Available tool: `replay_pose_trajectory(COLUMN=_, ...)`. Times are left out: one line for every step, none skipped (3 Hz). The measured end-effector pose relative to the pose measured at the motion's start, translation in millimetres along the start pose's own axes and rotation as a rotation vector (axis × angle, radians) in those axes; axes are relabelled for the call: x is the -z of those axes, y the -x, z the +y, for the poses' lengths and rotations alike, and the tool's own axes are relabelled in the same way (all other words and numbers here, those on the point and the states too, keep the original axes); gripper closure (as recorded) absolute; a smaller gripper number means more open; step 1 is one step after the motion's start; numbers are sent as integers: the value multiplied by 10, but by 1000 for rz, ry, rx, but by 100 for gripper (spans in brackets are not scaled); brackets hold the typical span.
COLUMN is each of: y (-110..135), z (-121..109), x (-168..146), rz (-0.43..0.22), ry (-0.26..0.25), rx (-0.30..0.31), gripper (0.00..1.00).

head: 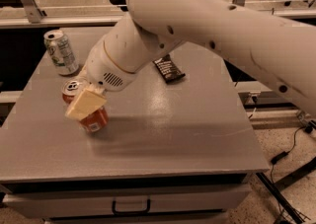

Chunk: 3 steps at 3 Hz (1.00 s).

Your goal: Knock coke can over

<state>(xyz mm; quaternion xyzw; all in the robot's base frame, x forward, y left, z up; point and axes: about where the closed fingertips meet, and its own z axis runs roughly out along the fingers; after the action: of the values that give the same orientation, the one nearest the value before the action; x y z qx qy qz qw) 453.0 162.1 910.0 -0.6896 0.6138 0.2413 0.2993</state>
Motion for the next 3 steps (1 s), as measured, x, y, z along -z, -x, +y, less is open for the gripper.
replay_pose_trajectory(y=-26, z=-232, x=230, rz=63, ry=-4, rx=6, gripper=95)
replay_pose_trajectory(y=-155, z=-386, x=437, rz=219, ry=18, rx=64, gripper=100)
replay_pose_trajectory(y=-454, z=-327, x=677, rz=455, ry=49, rx=171, gripper=100)
